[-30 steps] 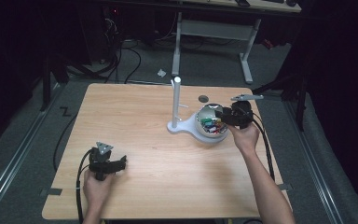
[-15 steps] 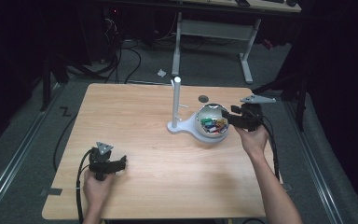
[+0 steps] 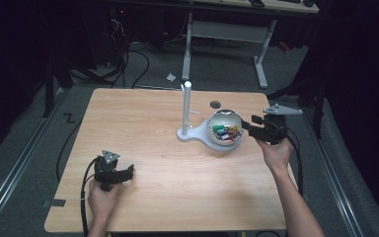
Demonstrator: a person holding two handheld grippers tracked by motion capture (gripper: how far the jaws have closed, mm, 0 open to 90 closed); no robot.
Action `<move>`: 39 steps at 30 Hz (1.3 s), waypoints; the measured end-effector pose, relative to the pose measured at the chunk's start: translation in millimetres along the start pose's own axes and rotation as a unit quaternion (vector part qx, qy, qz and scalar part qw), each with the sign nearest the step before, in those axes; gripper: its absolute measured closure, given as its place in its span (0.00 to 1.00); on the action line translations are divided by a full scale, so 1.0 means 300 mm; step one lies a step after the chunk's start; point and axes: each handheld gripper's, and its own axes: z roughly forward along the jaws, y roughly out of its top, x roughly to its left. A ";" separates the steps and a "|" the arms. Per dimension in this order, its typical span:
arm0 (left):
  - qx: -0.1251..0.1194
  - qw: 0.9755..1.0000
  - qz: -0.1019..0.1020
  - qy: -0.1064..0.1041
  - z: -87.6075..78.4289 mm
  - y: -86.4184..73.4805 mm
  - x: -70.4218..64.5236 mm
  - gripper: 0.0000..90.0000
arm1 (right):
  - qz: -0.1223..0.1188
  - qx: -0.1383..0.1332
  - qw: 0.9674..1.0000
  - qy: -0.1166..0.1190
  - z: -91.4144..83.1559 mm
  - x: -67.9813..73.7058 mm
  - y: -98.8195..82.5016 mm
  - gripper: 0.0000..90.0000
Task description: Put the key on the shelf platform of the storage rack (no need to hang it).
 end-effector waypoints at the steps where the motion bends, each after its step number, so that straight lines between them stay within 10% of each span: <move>1: 0.000 1.000 0.000 0.000 0.000 0.000 0.000 0.19 | 0.001 -0.005 1.000 -0.002 -0.007 0.002 -0.003 0.57; 39: 0.000 1.000 0.000 0.000 0.000 0.000 0.000 0.19 | 0.016 -0.019 1.000 0.004 -0.184 0.049 -0.127 0.56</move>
